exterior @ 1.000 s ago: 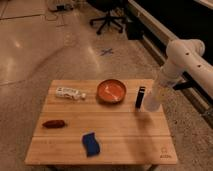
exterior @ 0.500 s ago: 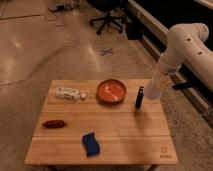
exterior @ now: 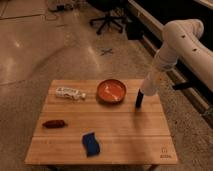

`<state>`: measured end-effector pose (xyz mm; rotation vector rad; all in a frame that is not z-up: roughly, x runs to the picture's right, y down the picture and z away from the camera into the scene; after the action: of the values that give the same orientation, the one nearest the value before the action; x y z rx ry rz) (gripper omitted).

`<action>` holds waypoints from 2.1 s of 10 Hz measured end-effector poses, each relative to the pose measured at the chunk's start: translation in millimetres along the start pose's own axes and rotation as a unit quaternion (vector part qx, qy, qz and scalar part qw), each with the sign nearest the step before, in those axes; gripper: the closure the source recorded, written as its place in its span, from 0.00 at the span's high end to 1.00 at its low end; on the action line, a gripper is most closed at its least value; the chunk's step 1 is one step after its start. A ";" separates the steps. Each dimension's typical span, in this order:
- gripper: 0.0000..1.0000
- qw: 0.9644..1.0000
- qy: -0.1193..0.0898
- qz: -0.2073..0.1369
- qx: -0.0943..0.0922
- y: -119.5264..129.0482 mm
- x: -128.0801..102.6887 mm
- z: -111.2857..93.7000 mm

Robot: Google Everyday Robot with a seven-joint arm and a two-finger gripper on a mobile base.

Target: Place the ceramic cup over the eraser

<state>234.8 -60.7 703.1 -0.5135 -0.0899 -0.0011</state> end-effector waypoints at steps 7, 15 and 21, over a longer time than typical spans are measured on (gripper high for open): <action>0.00 1.000 0.007 -0.015 -0.021 -7.2 -16.5 40.8; 0.19 0.997 0.036 -0.037 -0.060 -3.9 -14.8 98.5; 0.77 0.996 0.026 -0.045 -0.070 0.7 -13.3 133.3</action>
<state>210.1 5.0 817.2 -0.6485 -0.0612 -0.1092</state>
